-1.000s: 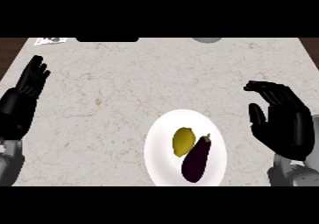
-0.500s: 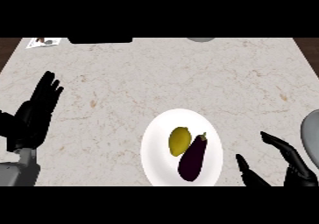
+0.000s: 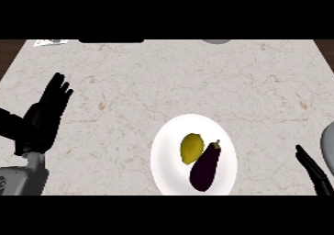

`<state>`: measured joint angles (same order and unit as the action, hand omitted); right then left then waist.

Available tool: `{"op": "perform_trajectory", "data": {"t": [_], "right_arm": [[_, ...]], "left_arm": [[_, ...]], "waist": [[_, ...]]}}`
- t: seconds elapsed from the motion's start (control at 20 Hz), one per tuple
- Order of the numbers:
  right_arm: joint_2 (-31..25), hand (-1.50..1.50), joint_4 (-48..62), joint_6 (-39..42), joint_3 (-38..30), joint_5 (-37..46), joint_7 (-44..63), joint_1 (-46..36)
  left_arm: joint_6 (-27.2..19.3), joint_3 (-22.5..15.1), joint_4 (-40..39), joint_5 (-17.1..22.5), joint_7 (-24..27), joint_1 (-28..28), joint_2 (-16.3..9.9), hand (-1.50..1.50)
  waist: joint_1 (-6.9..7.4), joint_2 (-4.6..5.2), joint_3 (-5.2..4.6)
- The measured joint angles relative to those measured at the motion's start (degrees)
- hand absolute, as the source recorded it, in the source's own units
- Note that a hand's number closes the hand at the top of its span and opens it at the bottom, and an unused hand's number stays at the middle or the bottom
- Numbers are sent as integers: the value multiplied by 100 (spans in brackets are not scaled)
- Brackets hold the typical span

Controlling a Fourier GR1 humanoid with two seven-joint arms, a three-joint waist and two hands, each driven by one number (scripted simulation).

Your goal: Pick the lemon from the plate and place it in the pan

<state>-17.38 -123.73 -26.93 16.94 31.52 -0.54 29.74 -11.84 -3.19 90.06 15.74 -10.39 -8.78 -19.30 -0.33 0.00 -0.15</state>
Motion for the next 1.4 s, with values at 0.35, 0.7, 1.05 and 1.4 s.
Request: {"op": "perform_trajectory", "data": {"t": [0.35,0.7,1.05,1.4], "right_arm": [[-327,-150,-392,1504,173,1278,2233,-993],[-240,-150,-32,3370,784,1385,3892,-2090],[397,-150,334,4690,1373,1363,5145,-3049],[840,-150,569,5273,1825,1897,5687,-3638]], "left_arm": [[-25,-72,-41,-84,-60,-175,123,0],[116,16,-78,-44,-69,-196,66,0],[162,93,-57,-119,-74,-110,152,0],[152,114,-30,-231,-48,-39,255,0]], "waist": [[124,29,-7],[198,30,-4],[102,8,8],[72,-6,9]]}}
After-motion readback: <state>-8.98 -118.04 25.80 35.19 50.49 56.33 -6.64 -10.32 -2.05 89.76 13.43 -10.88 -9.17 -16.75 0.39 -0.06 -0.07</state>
